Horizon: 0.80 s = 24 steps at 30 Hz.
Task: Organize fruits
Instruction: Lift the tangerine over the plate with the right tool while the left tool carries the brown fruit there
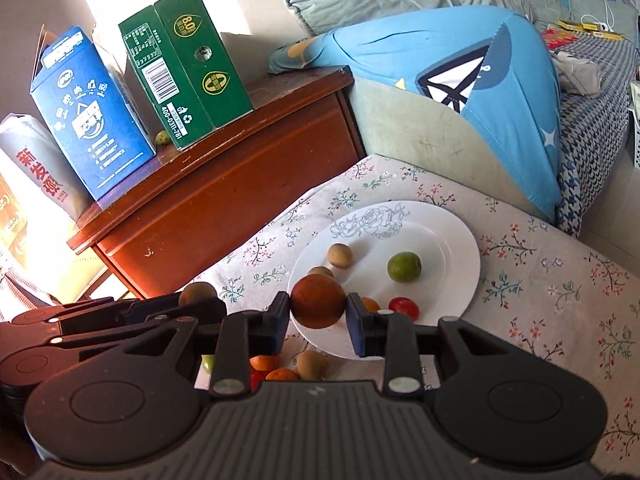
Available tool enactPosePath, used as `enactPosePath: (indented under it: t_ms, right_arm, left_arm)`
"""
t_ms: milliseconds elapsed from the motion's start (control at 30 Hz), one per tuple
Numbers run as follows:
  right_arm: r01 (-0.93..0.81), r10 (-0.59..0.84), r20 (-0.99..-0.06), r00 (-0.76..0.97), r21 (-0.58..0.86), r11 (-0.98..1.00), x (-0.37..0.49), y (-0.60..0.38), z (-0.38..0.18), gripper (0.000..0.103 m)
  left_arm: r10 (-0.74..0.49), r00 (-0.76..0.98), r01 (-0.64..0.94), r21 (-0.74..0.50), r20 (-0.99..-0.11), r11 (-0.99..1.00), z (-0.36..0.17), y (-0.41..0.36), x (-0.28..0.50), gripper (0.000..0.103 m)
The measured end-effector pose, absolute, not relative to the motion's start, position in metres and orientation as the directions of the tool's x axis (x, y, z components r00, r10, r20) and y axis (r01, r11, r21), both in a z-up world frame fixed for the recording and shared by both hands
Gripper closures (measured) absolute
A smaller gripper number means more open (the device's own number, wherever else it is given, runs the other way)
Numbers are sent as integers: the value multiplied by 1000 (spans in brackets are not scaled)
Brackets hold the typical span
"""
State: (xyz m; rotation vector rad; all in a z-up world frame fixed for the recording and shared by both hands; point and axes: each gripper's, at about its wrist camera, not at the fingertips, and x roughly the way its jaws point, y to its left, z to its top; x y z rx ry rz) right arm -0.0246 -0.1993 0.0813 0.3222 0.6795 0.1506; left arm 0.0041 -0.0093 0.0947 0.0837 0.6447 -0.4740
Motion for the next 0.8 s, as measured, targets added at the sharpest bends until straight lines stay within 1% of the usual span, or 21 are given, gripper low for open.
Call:
enactPosePath:
  t_ms: [167,400,633,733,800]
  right_arm:
    - [-50,239,-573,784,325,944,-7,-211,87,72]
    - [-3,225,-548,805,376,926,19,-237,83,72]
    - [39,199,-576,793,374,927,46,-246,64,72]
    - [55,200,-588,784,387,921,57,-248,55,72]
    - [65,196,-595,779,388,919,65,-249,49,72]
  left_arm:
    - [-410,694,445,-96,-592,891,96,-17,25,79]
    - [-406,685,428,-117,-605,896,84,-34,56,79]
    - [-402,672,432,-113,-622,895,69,-46,80,78]
    - [-410,653,433,-129,-636,892,61,-51,88,78]
    - [-403,648,440,-114,-647,891,56,-55,92,78]
